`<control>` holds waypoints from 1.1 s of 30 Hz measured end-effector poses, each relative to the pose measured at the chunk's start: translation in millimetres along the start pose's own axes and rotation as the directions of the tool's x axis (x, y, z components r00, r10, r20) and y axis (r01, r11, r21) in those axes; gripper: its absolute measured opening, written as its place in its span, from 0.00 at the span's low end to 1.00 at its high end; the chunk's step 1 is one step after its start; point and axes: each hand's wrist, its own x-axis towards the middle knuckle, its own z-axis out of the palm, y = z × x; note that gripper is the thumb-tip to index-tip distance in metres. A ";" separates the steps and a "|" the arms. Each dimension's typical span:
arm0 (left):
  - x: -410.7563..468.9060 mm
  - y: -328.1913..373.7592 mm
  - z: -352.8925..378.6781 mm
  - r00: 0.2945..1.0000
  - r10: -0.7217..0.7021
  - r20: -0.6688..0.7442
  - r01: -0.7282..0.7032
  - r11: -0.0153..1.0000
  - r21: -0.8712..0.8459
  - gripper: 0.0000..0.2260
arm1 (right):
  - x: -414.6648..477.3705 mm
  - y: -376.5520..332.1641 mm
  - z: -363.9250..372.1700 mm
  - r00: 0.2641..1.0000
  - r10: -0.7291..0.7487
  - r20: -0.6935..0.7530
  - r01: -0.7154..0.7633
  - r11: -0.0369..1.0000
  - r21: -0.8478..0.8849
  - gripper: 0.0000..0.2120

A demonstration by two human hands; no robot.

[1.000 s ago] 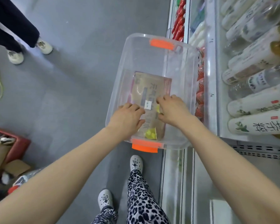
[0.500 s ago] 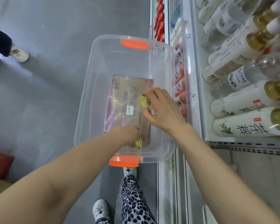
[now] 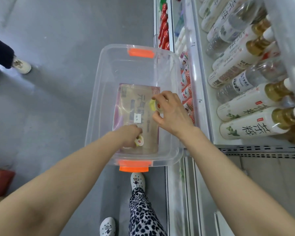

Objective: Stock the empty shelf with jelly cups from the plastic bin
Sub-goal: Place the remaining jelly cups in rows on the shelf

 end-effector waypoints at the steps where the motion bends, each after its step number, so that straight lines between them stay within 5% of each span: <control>1: -6.4 -2.1 -1.9 0.999 -0.009 -0.045 0.007 1.000 -0.031 0.28 | -2.0 -3.4 -3.7 1.000 0.018 -0.001 -0.018 1.000 0.006 0.22; 5: -43.7 -3.0 -11.6 0.964 -0.029 -0.265 -0.017 0.986 -0.167 0.26 | -17.5 -22.5 -18.4 0.992 0.126 0.002 -0.126 0.992 0.012 0.27; 14: -155.3 25.6 -9.0 0.769 -0.081 -0.635 -0.234 0.888 -0.397 0.24 | -112.6 -81.2 -58.4 0.952 0.207 -0.225 -0.211 0.978 0.005 0.25; 23: -268.1 89.8 25.1 0.673 0.148 -0.725 -0.394 0.901 -0.182 0.19 | -267.0 -149.1 -103.8 0.874 0.288 -0.391 -0.337 0.939 -0.062 0.18; 33: -364.8 216.5 56.2 0.528 0.483 -0.698 -0.638 0.768 0.049 0.20 | -449.6 -193.3 -168.6 0.688 0.446 -0.572 -0.581 0.811 -0.067 0.19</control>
